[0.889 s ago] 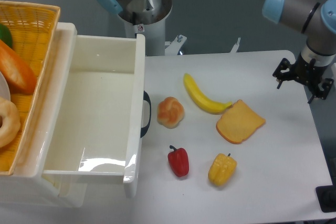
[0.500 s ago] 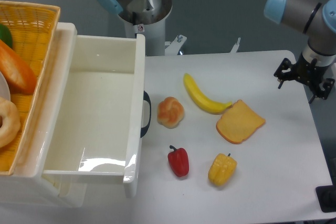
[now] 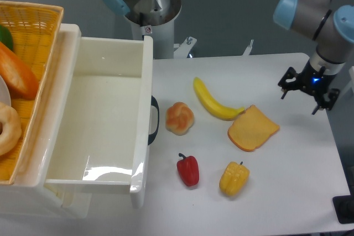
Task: Pick up the bread slice
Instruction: 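Move the gripper over the toast bread slice and lower it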
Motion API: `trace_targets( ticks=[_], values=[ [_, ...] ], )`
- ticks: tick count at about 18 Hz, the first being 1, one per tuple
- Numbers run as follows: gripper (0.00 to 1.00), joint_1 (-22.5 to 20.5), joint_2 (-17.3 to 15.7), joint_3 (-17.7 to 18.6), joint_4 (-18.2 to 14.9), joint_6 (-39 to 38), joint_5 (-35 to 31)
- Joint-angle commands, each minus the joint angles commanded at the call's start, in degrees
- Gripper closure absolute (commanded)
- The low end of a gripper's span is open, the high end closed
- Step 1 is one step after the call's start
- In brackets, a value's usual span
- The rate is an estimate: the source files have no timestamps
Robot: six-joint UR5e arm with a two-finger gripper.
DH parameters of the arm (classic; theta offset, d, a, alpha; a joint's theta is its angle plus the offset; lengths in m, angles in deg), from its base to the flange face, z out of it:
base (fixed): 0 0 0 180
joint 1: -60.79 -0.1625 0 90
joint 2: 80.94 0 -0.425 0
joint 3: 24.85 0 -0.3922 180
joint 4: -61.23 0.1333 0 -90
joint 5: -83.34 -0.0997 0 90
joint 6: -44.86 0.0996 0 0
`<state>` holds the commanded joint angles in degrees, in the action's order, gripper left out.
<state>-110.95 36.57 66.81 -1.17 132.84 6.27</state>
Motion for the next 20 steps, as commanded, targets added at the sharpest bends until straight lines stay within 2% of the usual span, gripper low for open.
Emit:
trace_targets(
  ticks=[2, 5, 9, 13, 16, 20],
  values=[
    [0.00, 0.2, 0.3, 0.6, 0.0, 0.0, -0.2],
    [0.00, 0.2, 1.8, -0.3, 0.1, 0.5, -0.2],
    [0.00, 2.0, 4.2, -1.0, 0.3, -3.1, -0.3],
    [0.00, 3.3, 6.1, -1.8, 0.4, -3.5, -3.6],
    [0.02, 3.4, 7.7, -1.8, 2.2, -3.1, -4.5],
    [0.02, 3.5, 7.9, -1.8, 2.2, -3.2, -4.6]
  ],
)
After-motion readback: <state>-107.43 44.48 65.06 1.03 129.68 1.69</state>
